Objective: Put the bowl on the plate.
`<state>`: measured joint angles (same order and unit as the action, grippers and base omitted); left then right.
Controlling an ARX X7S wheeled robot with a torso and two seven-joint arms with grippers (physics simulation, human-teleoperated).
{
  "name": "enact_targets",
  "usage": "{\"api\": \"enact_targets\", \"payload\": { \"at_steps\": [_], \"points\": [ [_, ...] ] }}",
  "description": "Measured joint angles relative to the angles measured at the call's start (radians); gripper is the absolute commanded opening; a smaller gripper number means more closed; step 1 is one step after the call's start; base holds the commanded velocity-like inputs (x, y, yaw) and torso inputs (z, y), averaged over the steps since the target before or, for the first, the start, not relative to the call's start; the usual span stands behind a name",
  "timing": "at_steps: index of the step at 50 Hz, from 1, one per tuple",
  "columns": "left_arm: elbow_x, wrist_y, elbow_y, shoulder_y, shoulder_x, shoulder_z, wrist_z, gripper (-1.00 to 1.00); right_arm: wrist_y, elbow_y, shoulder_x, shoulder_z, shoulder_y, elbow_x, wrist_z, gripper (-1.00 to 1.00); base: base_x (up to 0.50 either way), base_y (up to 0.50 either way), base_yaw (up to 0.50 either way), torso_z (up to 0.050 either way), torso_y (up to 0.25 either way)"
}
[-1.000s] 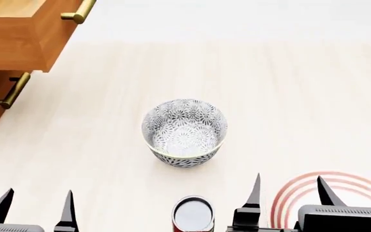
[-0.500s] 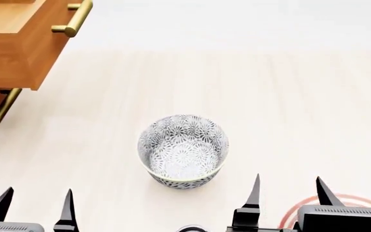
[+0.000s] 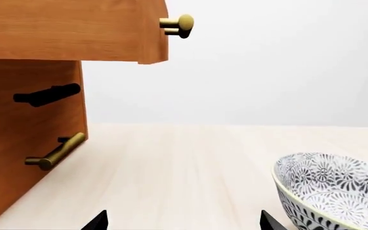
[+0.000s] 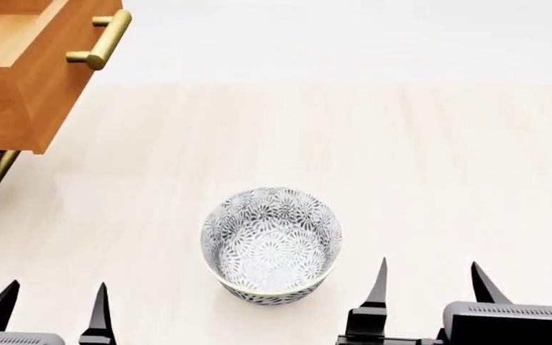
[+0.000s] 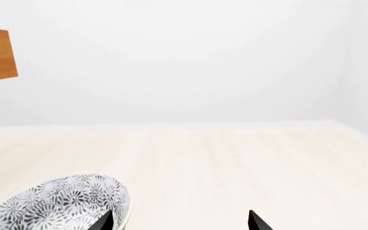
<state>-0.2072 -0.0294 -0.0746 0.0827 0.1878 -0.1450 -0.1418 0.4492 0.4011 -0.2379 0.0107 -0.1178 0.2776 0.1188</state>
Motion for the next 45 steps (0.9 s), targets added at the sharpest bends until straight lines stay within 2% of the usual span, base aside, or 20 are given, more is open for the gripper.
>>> {"api": "enact_targets", "payload": {
  "at_steps": [10, 18, 32, 45],
  "points": [
    [-0.007, -0.033, -0.032, 0.005, 0.012, 0.001, -0.015, 1.00, 0.051, 0.027, -0.011, -0.005, -0.018, 0.013, 0.011, 1.00, 0.00, 0.00, 0.00, 0.000, 0.000],
    [-0.010, -0.063, -0.054, 0.015, 0.023, 0.003, -0.029, 1.00, 0.172, 0.076, -0.038, -0.028, -0.082, 0.037, 0.018, 1.00, 0.00, 0.00, 0.00, 0.000, 0.000],
    [-0.017, -0.088, -0.071, 0.024, 0.037, 0.013, -0.050, 1.00, 0.477, 0.110, -0.063, -0.107, -0.324, 0.103, 0.015, 1.00, 0.00, 0.00, 0.00, 0.000, 0.000],
    [-0.026, -0.096, -0.086, 0.025, 0.048, 0.022, -0.064, 1.00, 0.657, 0.032, -0.068, -0.204, -0.567, 0.168, -0.064, 1.00, 0.00, 0.00, 0.00, 0.000, 0.000]
  ]
}}
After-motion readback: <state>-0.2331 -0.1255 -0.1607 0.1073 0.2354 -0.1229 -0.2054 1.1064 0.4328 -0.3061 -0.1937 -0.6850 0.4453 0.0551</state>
